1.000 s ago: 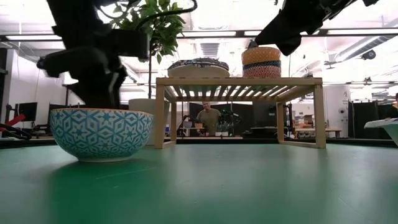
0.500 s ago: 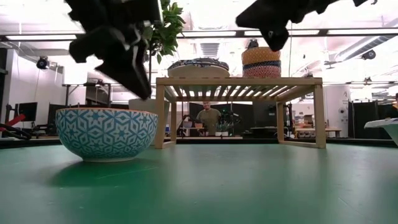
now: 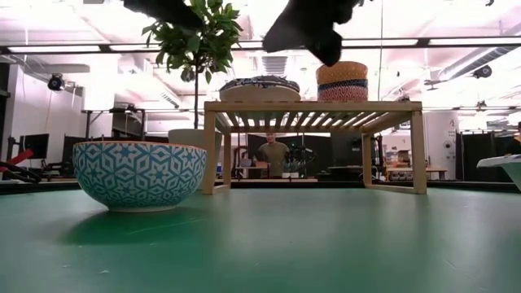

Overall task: Place and stack bowls onto a shelf
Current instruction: Stack the light blue bowl on top of the orange patterned bowl on the shelf, then stack the white patterned bowl on top of the white patterned bowls on the shelf

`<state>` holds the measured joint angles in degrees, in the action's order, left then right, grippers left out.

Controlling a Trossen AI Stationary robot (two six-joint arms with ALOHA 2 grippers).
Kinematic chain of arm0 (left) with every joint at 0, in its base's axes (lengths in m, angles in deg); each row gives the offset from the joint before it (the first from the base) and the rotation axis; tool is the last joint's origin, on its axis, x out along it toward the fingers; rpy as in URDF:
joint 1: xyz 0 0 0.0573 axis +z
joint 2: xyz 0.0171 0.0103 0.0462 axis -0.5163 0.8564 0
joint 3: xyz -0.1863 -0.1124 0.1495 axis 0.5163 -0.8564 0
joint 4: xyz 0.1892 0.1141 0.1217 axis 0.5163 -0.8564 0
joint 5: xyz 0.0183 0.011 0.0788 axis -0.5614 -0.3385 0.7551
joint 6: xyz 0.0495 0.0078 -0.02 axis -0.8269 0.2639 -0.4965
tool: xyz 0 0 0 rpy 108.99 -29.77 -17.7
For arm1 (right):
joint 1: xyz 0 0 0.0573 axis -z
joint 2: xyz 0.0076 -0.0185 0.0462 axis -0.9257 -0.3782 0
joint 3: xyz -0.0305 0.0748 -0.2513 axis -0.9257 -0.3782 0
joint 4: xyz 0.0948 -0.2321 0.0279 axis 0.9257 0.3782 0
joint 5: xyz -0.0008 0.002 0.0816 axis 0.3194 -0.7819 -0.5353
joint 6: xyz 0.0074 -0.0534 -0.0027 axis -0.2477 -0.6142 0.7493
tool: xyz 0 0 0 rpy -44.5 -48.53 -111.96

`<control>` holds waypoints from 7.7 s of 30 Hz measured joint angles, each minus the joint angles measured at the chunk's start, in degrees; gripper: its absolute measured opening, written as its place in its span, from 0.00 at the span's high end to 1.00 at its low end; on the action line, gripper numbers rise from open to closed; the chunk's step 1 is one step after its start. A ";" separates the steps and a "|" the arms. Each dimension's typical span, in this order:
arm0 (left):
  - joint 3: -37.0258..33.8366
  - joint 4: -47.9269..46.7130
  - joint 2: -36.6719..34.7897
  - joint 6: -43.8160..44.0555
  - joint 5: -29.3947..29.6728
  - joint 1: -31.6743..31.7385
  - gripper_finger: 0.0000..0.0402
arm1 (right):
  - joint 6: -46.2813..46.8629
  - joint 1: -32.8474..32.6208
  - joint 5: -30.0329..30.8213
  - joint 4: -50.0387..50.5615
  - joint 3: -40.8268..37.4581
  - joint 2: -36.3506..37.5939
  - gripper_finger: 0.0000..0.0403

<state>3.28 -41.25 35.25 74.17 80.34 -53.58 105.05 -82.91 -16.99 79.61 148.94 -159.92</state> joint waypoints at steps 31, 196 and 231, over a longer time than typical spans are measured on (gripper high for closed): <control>-16.97 10.02 -17.34 7.32 -1.63 -2.63 0.67 | 14.62 3.95 3.44 26.93 43.39 -37.24 0.57; -16.97 8.92 -17.32 9.28 -1.61 -2.59 0.67 | 44.99 -3.15 -11.83 53.46 17.72 0.27 0.74; -16.99 9.01 -17.32 9.44 -1.61 -2.59 0.67 | 51.87 -11.30 -25.66 46.47 17.78 -24.03 0.73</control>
<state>-13.71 -32.24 17.93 83.61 78.72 -56.17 156.91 -94.21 -42.65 126.08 166.71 -183.95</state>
